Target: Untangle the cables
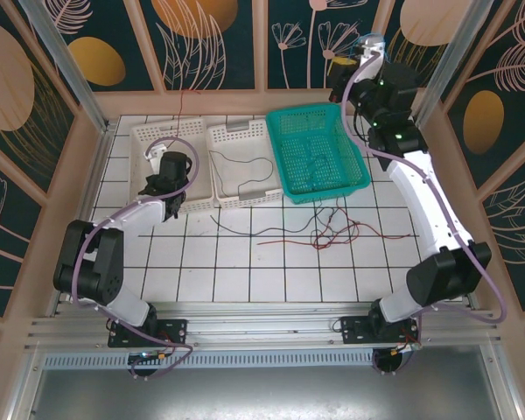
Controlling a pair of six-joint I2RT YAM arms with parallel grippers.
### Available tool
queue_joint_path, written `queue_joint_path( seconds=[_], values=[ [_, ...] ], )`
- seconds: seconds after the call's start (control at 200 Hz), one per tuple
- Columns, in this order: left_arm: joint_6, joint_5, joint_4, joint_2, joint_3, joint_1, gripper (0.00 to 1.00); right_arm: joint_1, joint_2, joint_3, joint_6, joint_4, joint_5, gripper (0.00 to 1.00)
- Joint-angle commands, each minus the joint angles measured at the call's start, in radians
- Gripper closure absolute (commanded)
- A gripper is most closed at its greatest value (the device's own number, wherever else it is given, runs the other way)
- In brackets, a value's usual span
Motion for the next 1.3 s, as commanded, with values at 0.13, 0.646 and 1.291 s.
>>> queue_joint_path(
  seconds=[0.13, 0.646, 1.291],
  values=[
    [-0.07, 0.093, -0.005, 0.054, 0.004, 0.008, 1.0, -0.012, 0.043, -0.112, 0.017, 0.07, -0.002, 1.0],
    [-0.157, 0.174, 0.003, 0.157, -0.036, 0.008, 1.0, -0.034, 0.163, -0.179, 0.042, 0.06, 0.063, 1.0],
    [-0.196, 0.238, -0.062, 0.227, 0.028, 0.02, 0.8, -0.024, 0.331, -0.065, 0.051, -0.1, 0.154, 1.0]
  ],
)
